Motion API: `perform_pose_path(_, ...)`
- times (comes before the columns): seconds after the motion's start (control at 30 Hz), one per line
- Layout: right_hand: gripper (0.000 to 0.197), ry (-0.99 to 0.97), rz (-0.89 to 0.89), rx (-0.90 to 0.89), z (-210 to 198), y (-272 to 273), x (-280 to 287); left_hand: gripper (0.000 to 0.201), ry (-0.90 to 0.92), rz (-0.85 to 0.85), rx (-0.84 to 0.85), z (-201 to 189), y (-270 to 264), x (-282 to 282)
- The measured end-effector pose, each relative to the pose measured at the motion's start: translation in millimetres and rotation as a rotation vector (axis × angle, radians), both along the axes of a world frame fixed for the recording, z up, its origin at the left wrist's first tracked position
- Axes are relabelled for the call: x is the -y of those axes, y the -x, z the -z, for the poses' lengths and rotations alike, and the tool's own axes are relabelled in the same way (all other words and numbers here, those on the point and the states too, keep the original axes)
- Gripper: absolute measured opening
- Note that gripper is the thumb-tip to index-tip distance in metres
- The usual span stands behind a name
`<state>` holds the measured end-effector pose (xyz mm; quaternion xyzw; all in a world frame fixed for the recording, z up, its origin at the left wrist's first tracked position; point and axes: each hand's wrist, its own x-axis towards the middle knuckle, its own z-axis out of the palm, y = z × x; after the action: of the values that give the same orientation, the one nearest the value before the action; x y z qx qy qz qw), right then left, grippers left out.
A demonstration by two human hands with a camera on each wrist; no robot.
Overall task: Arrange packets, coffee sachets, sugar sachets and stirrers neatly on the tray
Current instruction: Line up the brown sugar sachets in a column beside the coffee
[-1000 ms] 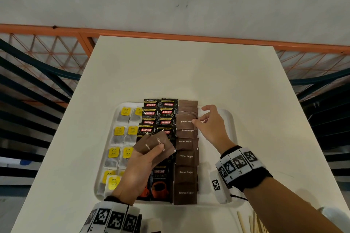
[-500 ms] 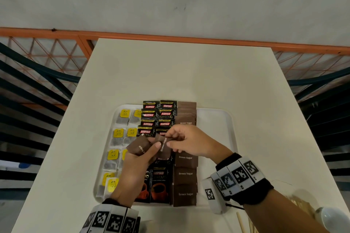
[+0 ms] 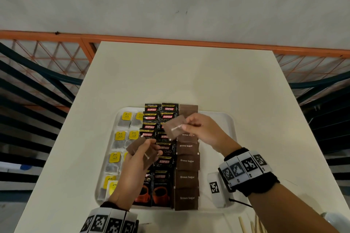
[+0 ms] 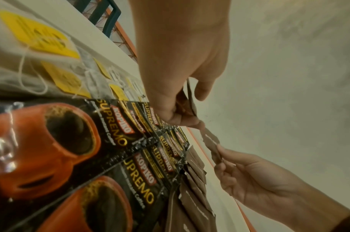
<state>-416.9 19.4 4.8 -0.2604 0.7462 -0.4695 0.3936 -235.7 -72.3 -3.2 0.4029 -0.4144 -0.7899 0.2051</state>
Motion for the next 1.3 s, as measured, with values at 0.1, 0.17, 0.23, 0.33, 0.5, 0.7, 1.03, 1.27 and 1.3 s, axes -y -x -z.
perform_pose_path(0.1, 0.01, -0.011, 0.28, 0.033, 10, 11, 3, 0.028, -0.047, 0.0, -0.013, -4, -1, 1)
perform_pose_path(0.17, 0.013, -0.052, 0.384, 0.018, 20, 14, 5, 0.031, -0.041, 0.024, -0.001, -5, -1, 1)
perform_pose_path(0.23, 0.013, -0.09, 0.443, -0.005, 27, 16, 7, 0.032, -0.005, 0.059, 0.038, -6, 2, -1)
perform_pose_path(0.33, 0.014, -0.143, 0.469, -0.069, 32, 15, 7, 0.036, 0.049, 0.114, 0.103, -6, 4, -2)
perform_pose_path(0.5, 0.019, -0.18, 0.463, -0.159, 37, 11, 5, 0.029, 0.09, 0.161, 0.127, -4, 5, -2)
perform_pose_path(0.7, 0.015, -0.154, 0.417, -0.287, 30, 3, 5, 0.023, 0.167, 0.098, 0.087, 3, 3, -2)
perform_pose_path(1.03, 0.02, -0.027, -0.128, 0.072, -5, -45, 7, 0.024, 0.047, -0.06, 0.022, 11, 5, 1)
perform_pose_path(1.27, 0.024, 0.014, -0.265, 0.06, -11, -43, 10, 0.018, 0.157, 0.022, 0.063, 10, -10, 7)
perform_pose_path(1.3, 0.025, 0.008, -0.321, -0.016, -11, -44, 11, 0.018, 0.195, 0.044, 0.076, 9, -11, 7)
